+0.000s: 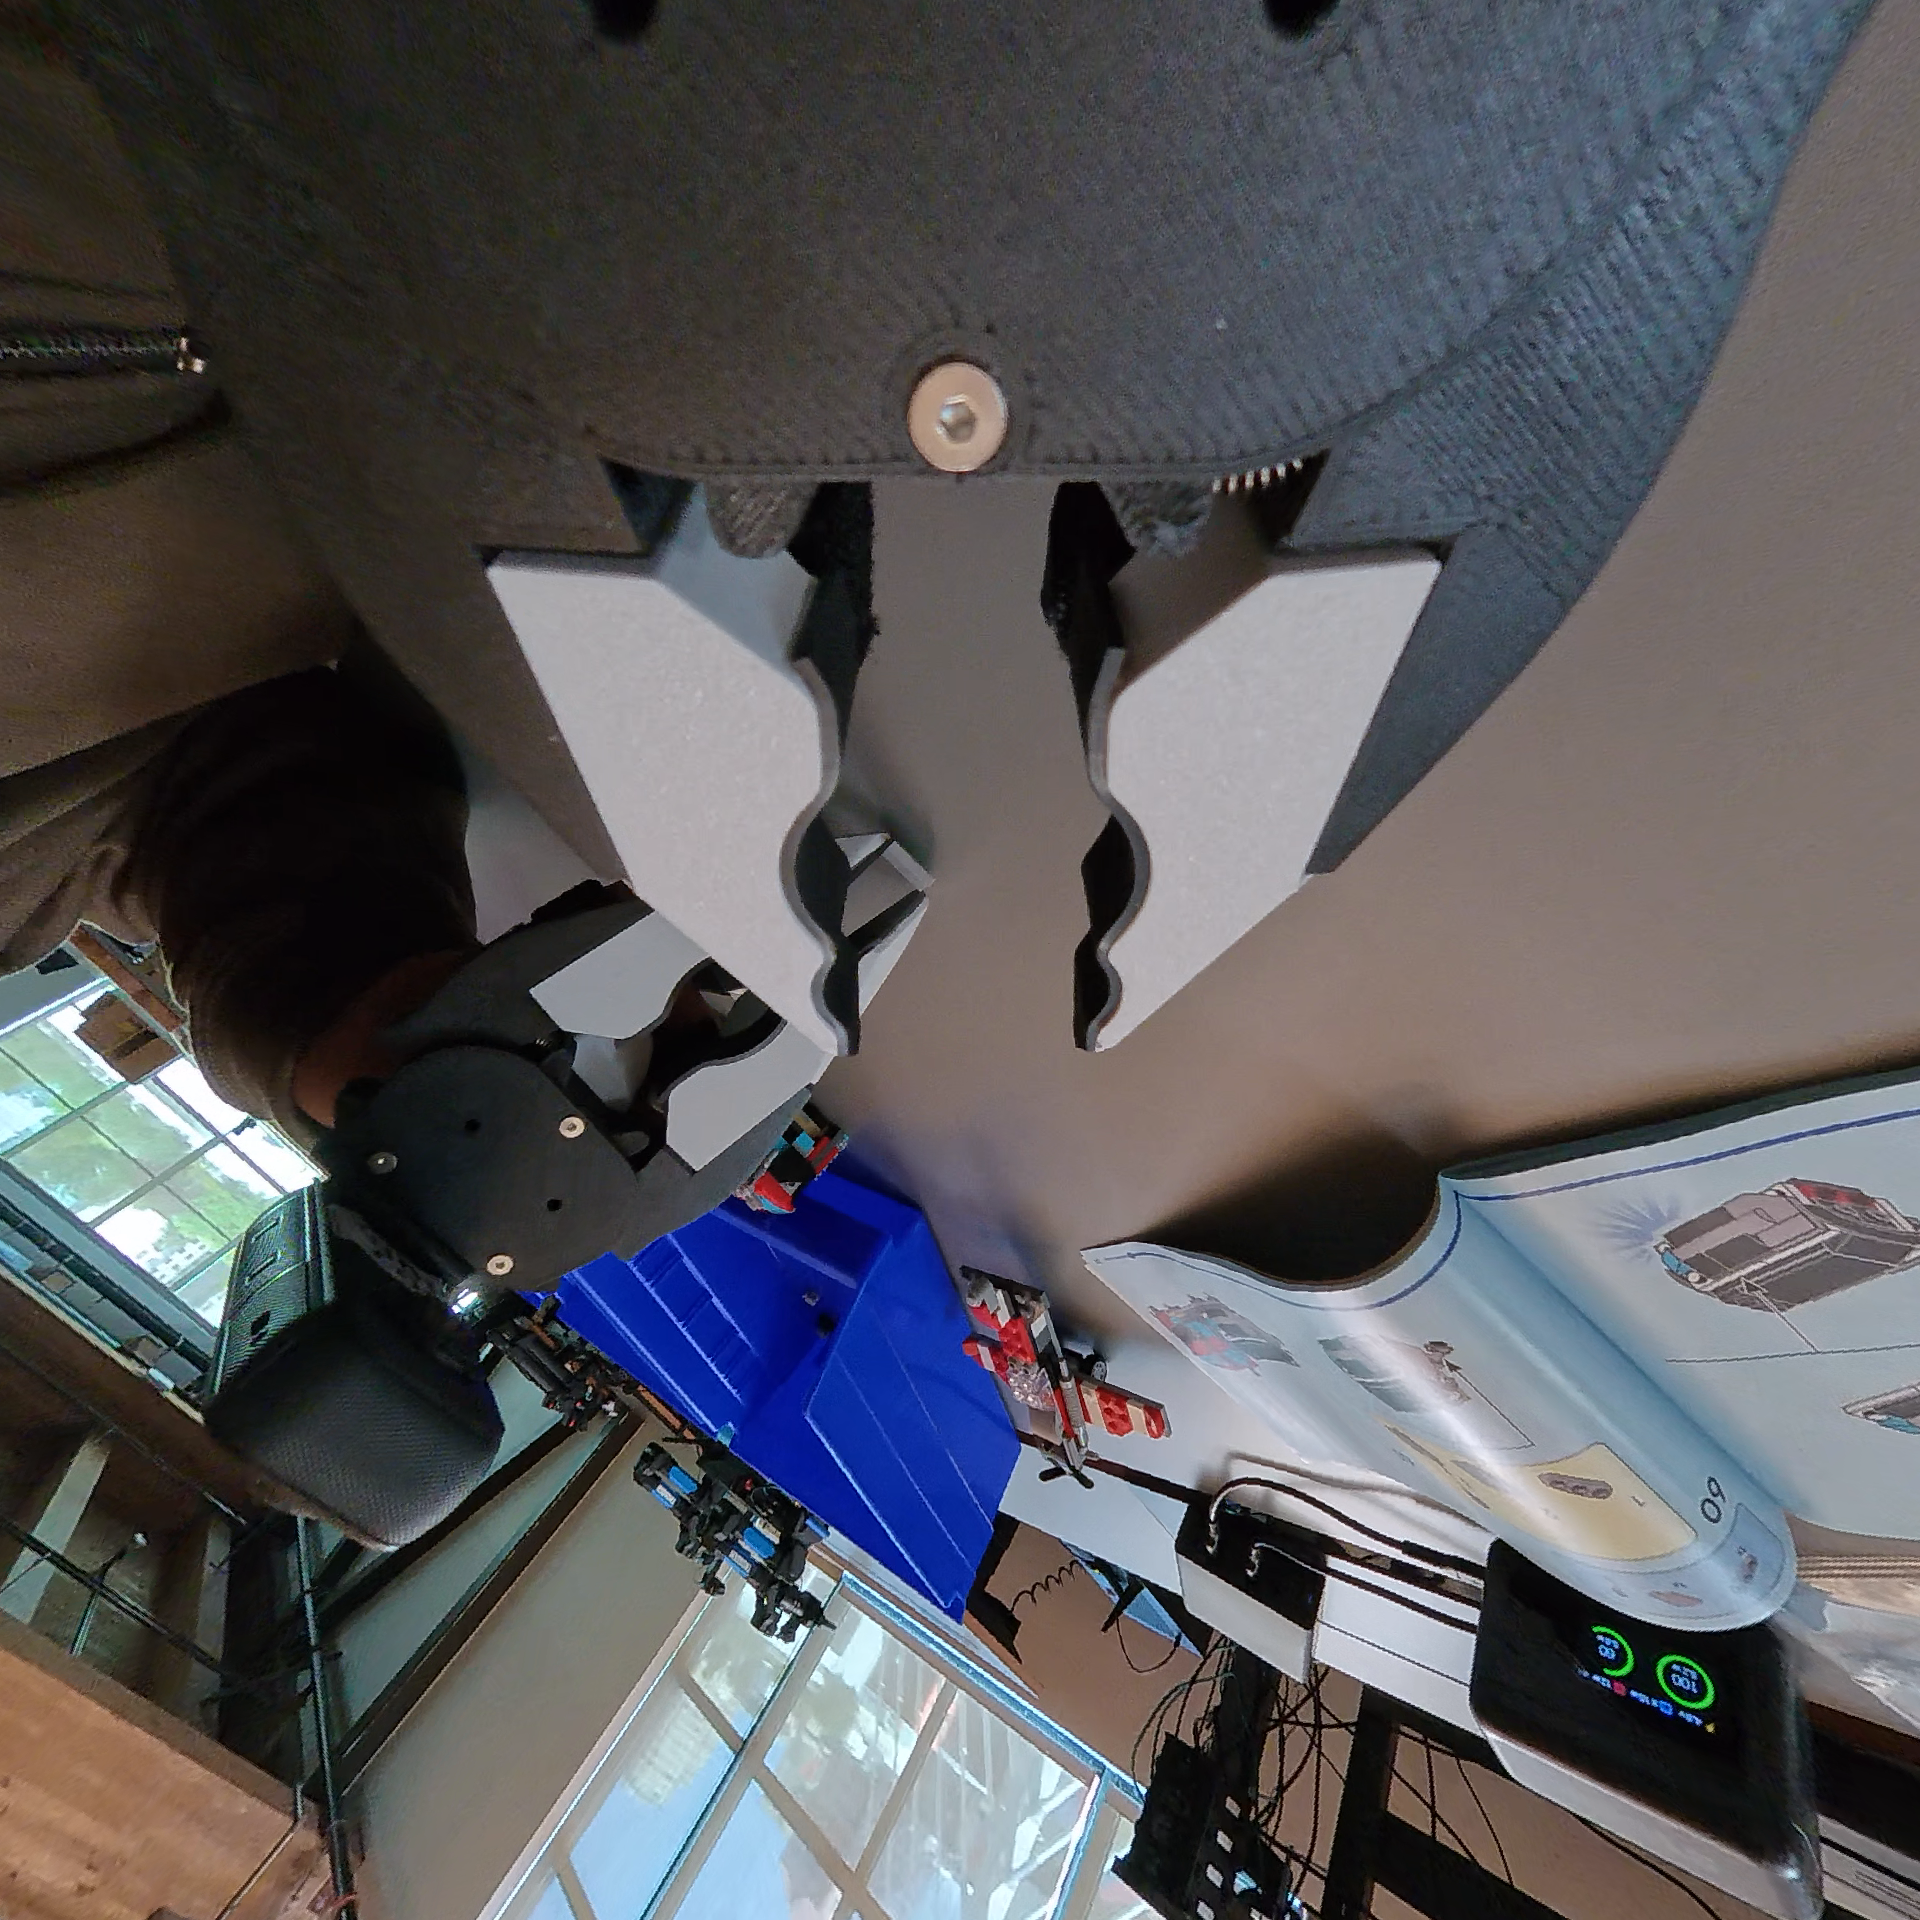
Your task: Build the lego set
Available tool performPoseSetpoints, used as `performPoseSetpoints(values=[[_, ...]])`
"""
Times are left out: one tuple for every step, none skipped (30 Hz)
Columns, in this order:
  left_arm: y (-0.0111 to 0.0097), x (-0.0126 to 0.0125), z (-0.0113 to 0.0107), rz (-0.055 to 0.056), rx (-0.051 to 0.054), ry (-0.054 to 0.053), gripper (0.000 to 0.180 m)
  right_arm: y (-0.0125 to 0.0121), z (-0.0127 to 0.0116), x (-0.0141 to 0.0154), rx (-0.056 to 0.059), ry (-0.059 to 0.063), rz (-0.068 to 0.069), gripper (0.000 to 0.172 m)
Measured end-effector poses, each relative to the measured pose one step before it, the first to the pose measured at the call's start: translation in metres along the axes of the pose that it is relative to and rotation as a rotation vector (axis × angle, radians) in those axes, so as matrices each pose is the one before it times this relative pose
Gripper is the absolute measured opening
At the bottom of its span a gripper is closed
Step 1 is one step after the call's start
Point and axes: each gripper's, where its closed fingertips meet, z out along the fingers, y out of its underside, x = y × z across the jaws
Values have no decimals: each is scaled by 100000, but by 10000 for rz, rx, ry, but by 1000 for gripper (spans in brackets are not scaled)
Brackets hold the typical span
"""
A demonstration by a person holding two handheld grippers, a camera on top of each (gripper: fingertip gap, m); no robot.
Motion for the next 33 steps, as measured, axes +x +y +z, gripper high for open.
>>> performPoseSetpoints(values=[[4,8,2,-7,-1,12,42,8,-38,-17,-9,-5,-8,19],[-2,9,0,-6,-2,9,42,-21,-58,-24,14,0,-21,19],[4,2,2,-8,-1,7,42,-80,-96,-42,48,0,-9,19],[2,-6,3,-5,1,3,42,-117,-138,3,68,20,13,19],[0,3,-9,1,1,4,42,-137,-151,36,79,35,5,19],[-9,14,0,3,5,2,42,-119,-176,38,82,31,2,20],[-12,-1,-13,0,9,2,42,-80,-151,40,60,18,18,20],[-6,12,-5,-1,9,4,42,-1,-113,56,30,29,20,20],[-11,0,-13,0,9,3,42,34,-110,75,17,42,10,20],[-5,12,-6,0,8,4,42,47,-82,50,15,29,12,20],[-10,-4,-14,0,8,0,42,24,-92,25,23,23,14,20],[-10,6,1,4,5,-4,42,23,-79,8,19,19,12,21],[5,-4,-10,4,1,-5,42,15,-72,25,12,31,3,21],[-3,-7,1,2,2,-5,42,-20,-112,36,25,44,-8,22],[-5,-3,2,-2,3,-3,42,-60,-162,41,43,42,-10,22],[10,-12,1,-5,-1,-7,42,-94,-218,78,68,54,-1,22],[4,-15,6,-2,-7,-7,42,-109,-275,128,87,71,14,23],[13,-10,3,1,-9,-8,42,-109,-346,173,114,79,31,24],[14,-7,12,-1,-11,-8,42,-127,-412,216,160,83,62,25],[16,-18,15,0,-10,-6,42,-148,-512,301,225,107,112,25],[12,-1,5,3,-5,-7,42,-173,-587,372,295,126,141,25],[-12,-7,-9,5,3,-5,42,-149,-685,405,350,130,153,26],[2,-10,1,3,3,-12,42,-79,-771,471,369,163,196,26],[15,-15,12,0,-11,-14,42,34,-843,628,364,238,260,27],[31,-17,31,5,-25,-17,42,99,-934,682,389,267,245,29],[42,-26,35,9,-33,-23,42,169,-1047,670,424,267,216,29],[63,-35,49,7,-43,-30,42,256,-1113,696,413,285,259,30],[66,-32,60,9,-53,-34,42,270,-1214,713,455,291,246,31],[63,-47,70,18,-52,-42,42,231,-1288,653,519,257,187,31],[37,-60,72,27,-42,-60,42,349,-1315,659,446,247,235,32],[40,-83,84,33,-43,-66,42,455,-1298,720,361,249,275,33],[29,-76,104,46,-50,-66,42,390,-1306,593,392,168,177,34],[13,-64,113,86,-50,-65,42,352,-1294,541,378,137,116,34]])
